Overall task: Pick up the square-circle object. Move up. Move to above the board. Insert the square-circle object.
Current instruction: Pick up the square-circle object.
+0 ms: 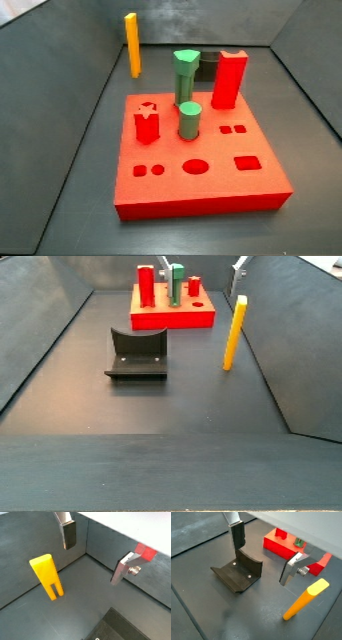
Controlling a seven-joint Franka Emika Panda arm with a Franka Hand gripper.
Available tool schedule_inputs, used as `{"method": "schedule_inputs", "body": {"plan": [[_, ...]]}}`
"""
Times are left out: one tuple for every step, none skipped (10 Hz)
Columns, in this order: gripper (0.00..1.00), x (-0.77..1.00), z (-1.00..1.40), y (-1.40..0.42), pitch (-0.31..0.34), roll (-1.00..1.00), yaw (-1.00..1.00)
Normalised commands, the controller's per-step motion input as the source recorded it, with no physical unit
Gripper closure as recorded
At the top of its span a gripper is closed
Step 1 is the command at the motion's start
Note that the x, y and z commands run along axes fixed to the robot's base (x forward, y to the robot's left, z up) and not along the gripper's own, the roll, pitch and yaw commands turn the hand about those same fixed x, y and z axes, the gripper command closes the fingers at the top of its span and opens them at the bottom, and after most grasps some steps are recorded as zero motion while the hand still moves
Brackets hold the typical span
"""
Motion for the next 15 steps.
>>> {"method": "schedule_inputs", "body": {"plan": [[0.0, -0.93, -0.01, -0.02, -0.059, 0.0, -0.23], [0.0, -0.99, 0.0, -0.19, -0.051, 0.0, -0.13], [0.0, -0.96, 0.0, -0.23, -0.04, 0.0, -0.15], [0.0, -0.92, 0.0, -0.19, -0.034, 0.0, -0.19], [0.0, -0.77, -0.22, -0.23, -0.019, 0.0, -0.24], [0.0, -0.7, -0.48, -0.25, 0.0, -0.06, -0.23], [0.0, -0.63, -0.53, -0.17, -0.007, -0.16, -0.22], [0.0, -0.41, -0.53, -0.13, -0.007, -0.18, -0.13], [0.0, -0.24, -0.52, -0.13, 0.0, -0.15, -0.08], [0.0, -0.04, -0.45, -0.08, 0.0, -0.11, -0.07], [0.0, 0.0, -0.3, -0.17, 0.0, -0.07, -0.12], [0.0, 0.0, -0.18, -0.17, 0.0, -0.02, -0.09], [0.0, -0.01, 0.0, 0.0, -0.007, 0.0, 0.0], [0.0, 0.0, 0.0, 0.0, 0.0, 0.0, 0.0], [1.0, 0.0, 0.0, 0.0, 0.0, 0.0, 0.0]]}}
